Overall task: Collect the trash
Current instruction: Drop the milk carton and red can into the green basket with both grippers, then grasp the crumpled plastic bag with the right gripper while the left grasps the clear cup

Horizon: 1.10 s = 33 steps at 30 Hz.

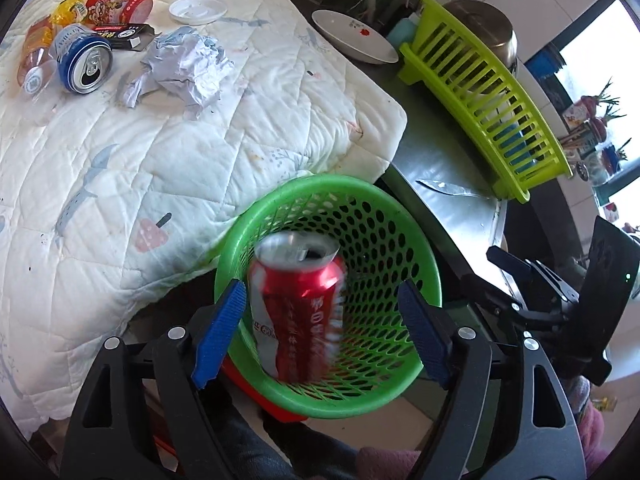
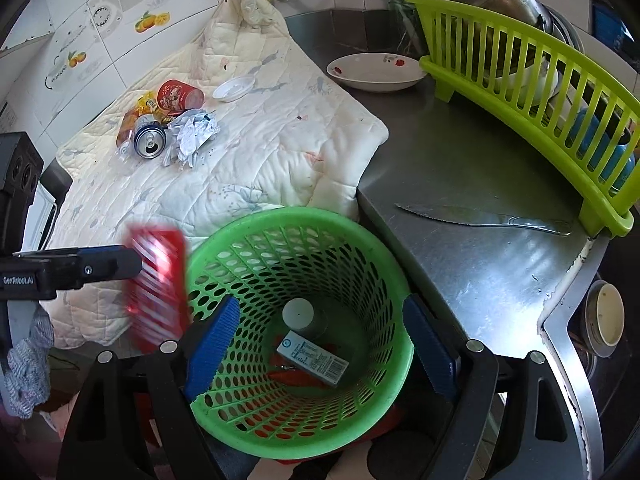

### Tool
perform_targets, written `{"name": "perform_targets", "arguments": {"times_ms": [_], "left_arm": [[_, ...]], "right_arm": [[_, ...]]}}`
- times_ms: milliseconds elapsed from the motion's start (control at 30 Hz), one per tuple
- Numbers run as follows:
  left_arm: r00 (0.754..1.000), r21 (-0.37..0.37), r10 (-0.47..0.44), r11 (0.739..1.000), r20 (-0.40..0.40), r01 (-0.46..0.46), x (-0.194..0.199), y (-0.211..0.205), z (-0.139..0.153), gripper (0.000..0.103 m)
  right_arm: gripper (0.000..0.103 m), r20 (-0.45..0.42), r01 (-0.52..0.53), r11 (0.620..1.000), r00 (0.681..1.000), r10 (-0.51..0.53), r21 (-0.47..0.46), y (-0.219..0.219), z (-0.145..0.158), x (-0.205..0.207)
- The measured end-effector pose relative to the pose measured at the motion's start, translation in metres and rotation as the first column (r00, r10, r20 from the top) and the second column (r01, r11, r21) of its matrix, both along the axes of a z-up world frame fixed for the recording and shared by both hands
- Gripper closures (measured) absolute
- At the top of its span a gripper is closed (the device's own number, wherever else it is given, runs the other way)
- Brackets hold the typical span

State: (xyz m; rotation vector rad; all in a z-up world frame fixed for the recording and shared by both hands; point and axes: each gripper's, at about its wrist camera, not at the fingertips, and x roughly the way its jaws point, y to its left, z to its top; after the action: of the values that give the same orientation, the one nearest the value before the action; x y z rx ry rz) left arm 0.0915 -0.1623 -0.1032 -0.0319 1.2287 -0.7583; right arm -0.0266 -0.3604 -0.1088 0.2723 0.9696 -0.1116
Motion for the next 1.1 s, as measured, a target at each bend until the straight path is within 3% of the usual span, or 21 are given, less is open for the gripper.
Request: {"name": "perform_targets", "arguments": {"times_ms": [200, 500, 1100], "left_arm": [[1.000, -0.001, 0.018, 1.000, 0.001, -0.018, 0.001, 0.011, 0.003, 0.021], [0.989, -0.010, 0.146, 0.989, 0.021, -0.146, 0.028, 0.060, 0.013, 0.021], [0.923, -0.013, 0.374, 0.927, 0.094, -0.375, 0.106, 0.159, 0.039, 0.021]], "right_arm": [[0.022, 0.006, -0.022, 1.000, 1.000, 0.022, 0.002, 0.005, 0.003, 0.009], [0.021, 0.016, -0.111, 0.994, 0.994, 0.111, -0.010, 0.028, 0.011, 0.046], [0.018, 0.024, -0.289, 0.955, 0.957, 0.291, -0.064, 0.085, 0.022, 0.154]]}}
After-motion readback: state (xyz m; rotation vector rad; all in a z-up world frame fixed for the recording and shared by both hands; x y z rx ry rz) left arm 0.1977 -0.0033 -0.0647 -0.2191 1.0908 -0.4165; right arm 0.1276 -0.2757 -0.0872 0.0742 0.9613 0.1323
